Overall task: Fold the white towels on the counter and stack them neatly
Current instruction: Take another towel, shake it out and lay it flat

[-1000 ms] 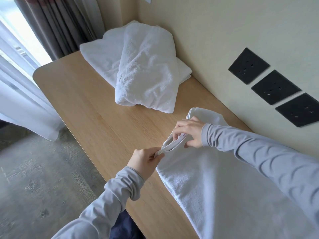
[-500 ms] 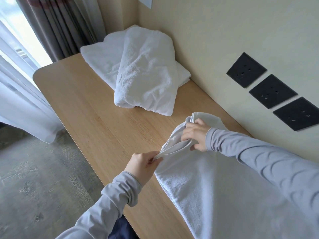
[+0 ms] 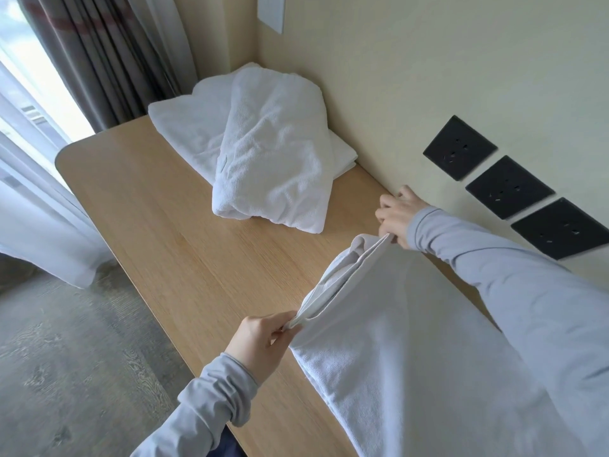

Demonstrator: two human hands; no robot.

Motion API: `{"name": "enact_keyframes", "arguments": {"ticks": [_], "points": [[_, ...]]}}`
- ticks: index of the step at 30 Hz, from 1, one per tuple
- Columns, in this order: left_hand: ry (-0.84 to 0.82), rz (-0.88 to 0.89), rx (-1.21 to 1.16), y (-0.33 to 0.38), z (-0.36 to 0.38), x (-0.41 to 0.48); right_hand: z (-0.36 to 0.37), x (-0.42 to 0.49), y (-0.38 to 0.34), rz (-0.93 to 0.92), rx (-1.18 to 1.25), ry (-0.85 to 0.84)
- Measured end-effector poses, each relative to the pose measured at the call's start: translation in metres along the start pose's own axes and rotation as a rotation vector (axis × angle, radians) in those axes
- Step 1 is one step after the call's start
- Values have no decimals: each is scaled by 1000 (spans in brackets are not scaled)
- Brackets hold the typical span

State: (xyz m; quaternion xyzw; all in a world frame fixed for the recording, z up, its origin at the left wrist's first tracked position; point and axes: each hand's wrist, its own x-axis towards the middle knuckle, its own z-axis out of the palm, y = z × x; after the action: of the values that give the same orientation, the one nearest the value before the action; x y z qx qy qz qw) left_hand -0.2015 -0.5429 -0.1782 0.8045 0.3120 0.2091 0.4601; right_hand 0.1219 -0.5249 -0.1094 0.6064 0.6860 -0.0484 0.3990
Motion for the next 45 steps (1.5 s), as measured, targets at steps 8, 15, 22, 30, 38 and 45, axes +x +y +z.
{"name": "enact_keyframes", "arguments": {"ticks": [8, 15, 22, 30, 38, 45], "points": [[-14, -15, -10, -9, 1, -9, 29, -39, 5, 11, -192, -156], [4, 66, 14, -10, 1, -11, 32, -46, 1, 426, 127, -53], [57, 117, 1, -4, 6, -16, 28, -68, -2, 563, 326, 148], [95, 253, 79, 16, 0, -24, 28, -100, -19, 1002, 497, 173], [134, 365, 154, 39, -12, -4, 47, -131, -13, 1031, 793, 625], [242, 191, 141, 17, -29, -7, 25, -146, -4, 803, 695, 795]]}}
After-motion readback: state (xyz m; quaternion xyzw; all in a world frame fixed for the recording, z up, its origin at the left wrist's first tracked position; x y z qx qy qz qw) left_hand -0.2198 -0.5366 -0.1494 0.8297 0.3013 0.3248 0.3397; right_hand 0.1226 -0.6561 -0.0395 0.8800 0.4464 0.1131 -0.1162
